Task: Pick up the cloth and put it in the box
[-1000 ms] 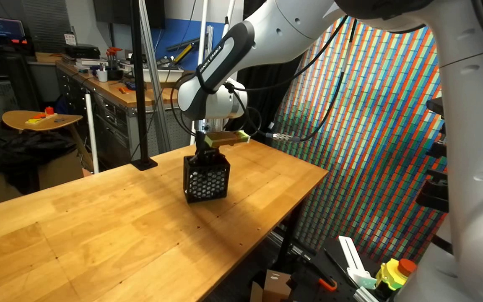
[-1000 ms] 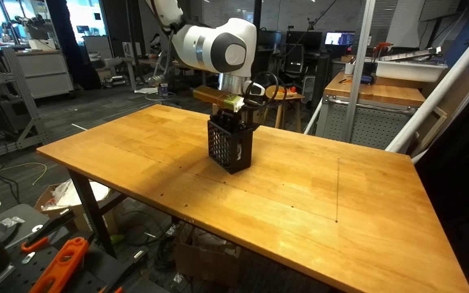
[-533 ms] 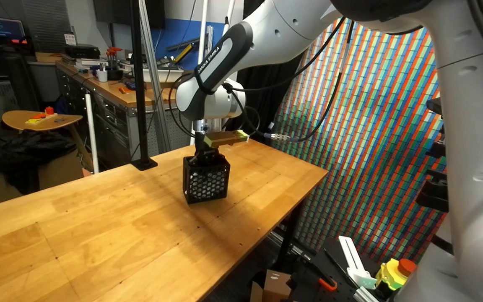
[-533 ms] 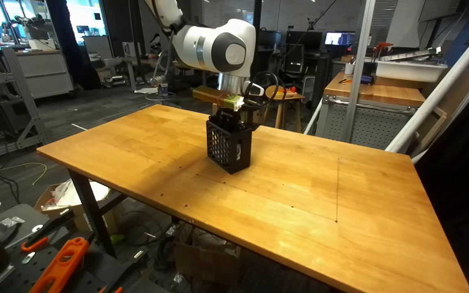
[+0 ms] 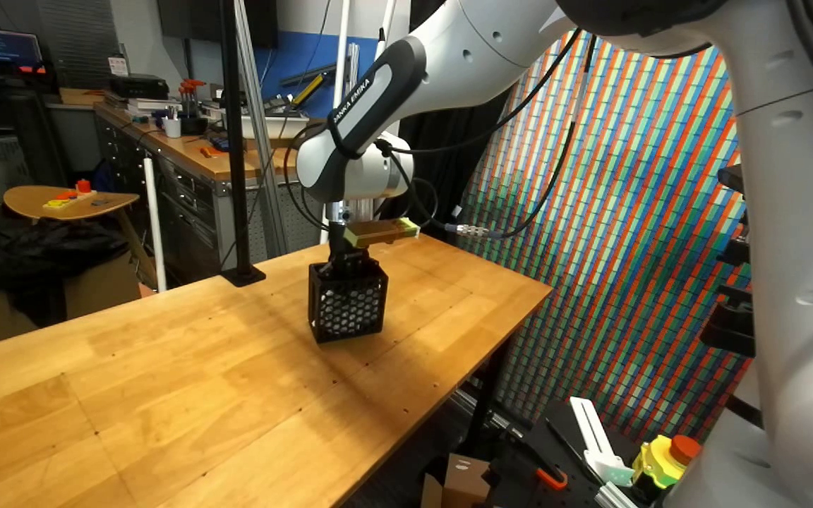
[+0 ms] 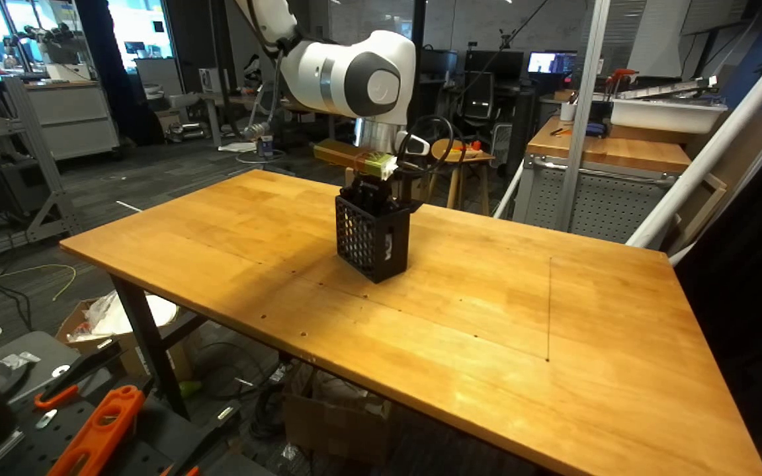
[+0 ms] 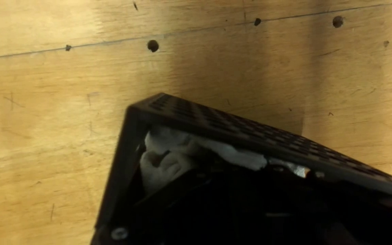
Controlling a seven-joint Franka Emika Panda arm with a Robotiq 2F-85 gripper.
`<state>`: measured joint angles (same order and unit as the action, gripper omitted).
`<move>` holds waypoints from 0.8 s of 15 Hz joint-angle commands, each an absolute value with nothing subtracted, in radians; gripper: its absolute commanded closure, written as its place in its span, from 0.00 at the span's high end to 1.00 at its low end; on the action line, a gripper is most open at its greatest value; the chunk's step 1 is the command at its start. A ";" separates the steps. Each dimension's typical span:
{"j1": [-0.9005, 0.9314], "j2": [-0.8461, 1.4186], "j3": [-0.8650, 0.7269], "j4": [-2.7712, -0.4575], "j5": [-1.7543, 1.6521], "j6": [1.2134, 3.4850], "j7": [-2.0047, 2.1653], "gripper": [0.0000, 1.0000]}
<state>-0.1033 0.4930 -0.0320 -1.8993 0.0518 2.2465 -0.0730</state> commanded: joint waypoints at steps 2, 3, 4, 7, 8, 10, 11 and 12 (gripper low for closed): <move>-0.081 0.468 -0.054 -1.925 -0.004 2.222 -0.045 0.11; -0.081 0.454 -0.055 -1.931 -0.011 2.223 -0.044 0.11; -0.083 0.442 -0.054 -1.936 -0.015 2.224 -0.046 0.11; -0.097 0.388 -0.049 -1.953 0.000 2.232 -0.066 0.11; -0.098 0.369 -0.052 -1.955 -0.002 2.234 -0.068 0.11; -0.096 0.331 -0.061 -1.956 -0.013 2.231 -0.065 0.11; -0.095 0.316 -0.065 -1.953 -0.020 2.231 -0.062 0.11; -0.094 0.300 -0.068 -1.951 -0.026 2.231 -0.060 0.11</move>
